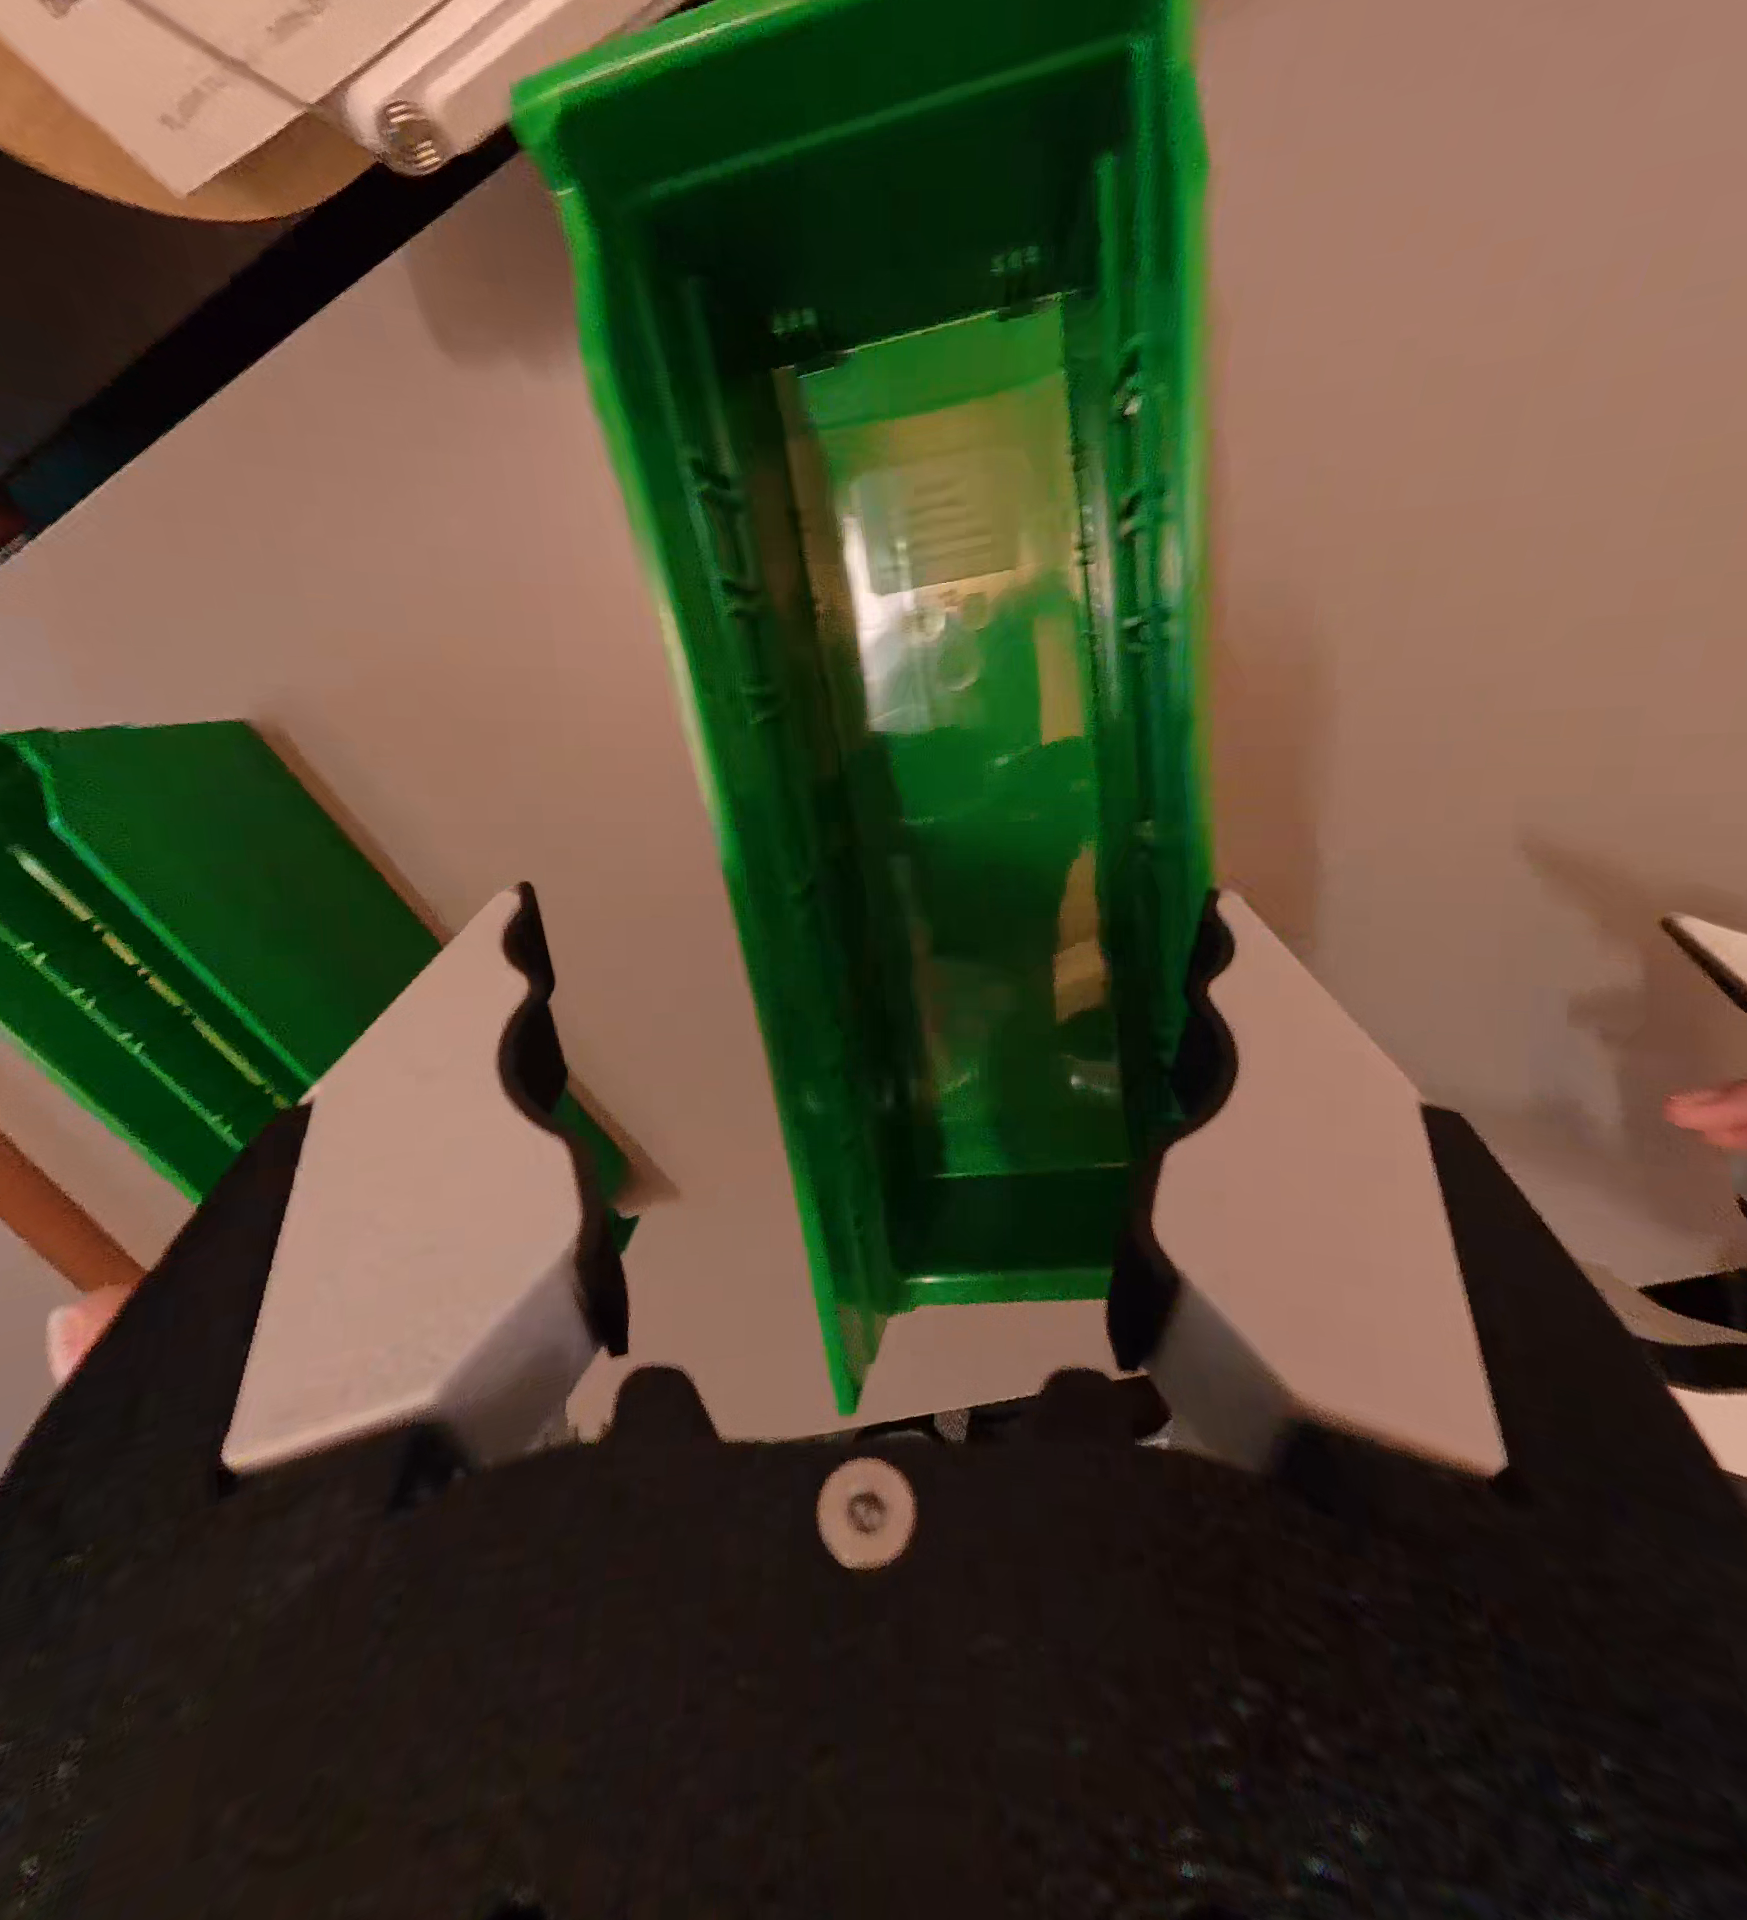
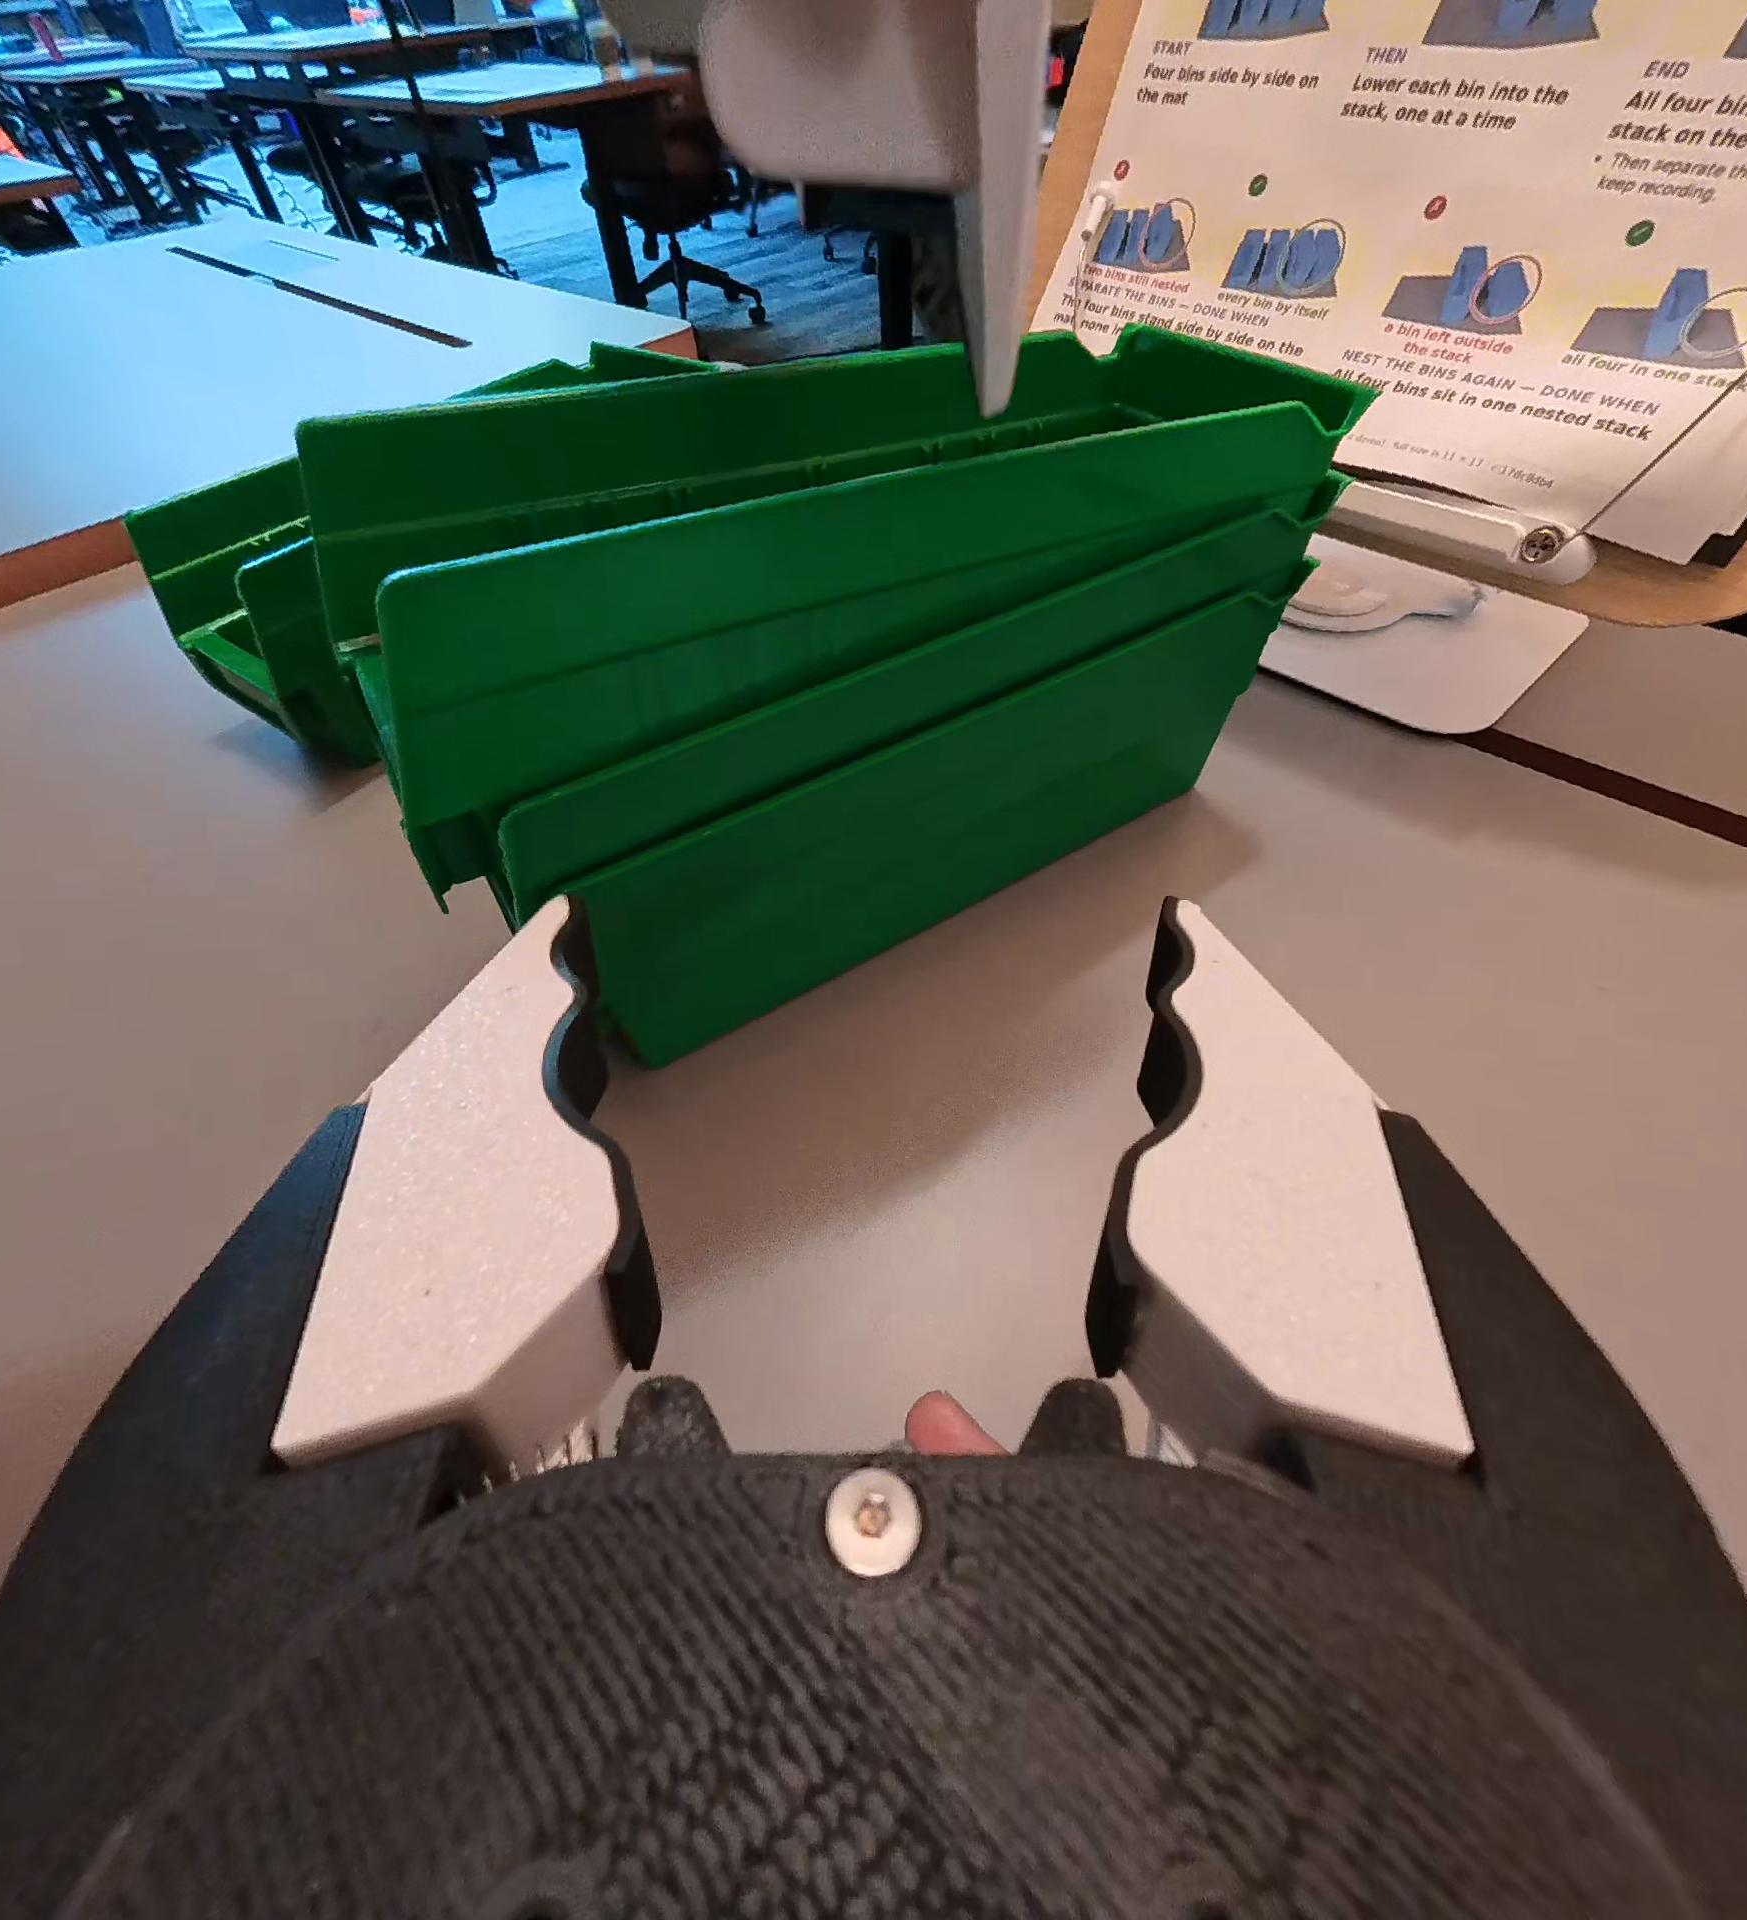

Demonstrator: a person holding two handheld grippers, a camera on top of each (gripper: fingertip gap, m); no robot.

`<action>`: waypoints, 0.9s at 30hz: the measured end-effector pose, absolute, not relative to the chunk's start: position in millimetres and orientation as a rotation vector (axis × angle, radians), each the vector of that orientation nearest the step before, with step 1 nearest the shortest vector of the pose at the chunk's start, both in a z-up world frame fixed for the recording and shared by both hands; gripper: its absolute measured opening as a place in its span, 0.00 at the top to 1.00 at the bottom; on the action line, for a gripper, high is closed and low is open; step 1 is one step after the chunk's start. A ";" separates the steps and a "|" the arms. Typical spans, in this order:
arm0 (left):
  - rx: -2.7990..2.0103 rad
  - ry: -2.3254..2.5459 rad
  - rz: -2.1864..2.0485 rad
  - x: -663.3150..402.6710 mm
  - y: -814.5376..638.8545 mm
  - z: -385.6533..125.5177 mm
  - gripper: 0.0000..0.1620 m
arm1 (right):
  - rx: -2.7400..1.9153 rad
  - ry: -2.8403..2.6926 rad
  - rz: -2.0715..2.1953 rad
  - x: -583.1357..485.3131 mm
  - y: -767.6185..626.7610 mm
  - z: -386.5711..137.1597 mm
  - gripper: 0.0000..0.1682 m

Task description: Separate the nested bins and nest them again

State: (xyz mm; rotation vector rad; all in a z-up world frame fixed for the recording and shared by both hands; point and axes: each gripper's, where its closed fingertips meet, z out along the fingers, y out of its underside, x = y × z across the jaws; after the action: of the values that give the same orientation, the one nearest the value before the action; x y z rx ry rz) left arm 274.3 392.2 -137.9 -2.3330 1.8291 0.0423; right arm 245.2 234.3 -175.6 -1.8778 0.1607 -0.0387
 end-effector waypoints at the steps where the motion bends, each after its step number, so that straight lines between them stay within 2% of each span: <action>1: -2.332 1.841 0.028 278.0 386.3 -139.5 0.26 | -1.874 0.163 -0.038 245.9 233.4 -174.7 0.38; 10: -2.302 1.831 0.139 289.1 386.6 -152.5 0.26 | -1.861 0.185 -0.024 250.6 228.9 -172.4 0.37; 22: -2.474 1.834 0.089 279.1 382.2 -187.3 0.19 | -1.865 0.194 -0.019 253.7 228.6 -174.7 0.37; 23: -2.479 1.836 0.086 279.1 382.0 -187.6 0.20 | -1.866 0.194 -0.019 253.7 228.8 -175.1 0.37; 24: -2.493 1.842 0.073 279.4 379.7 -187.5 0.27 | -1.867 0.194 -0.017 253.5 229.0 -175.6 0.37; 27: -2.514 1.855 0.112 277.1 377.1 -184.9 0.34 | -1.871 0.193 -0.013 253.0 229.9 -177.1 0.37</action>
State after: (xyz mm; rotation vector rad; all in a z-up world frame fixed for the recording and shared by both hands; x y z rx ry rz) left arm 277.1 377.1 -184.9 -2.5143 1.8546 0.1118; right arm 253.0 229.9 -177.1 -1.8713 0.1927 -0.0133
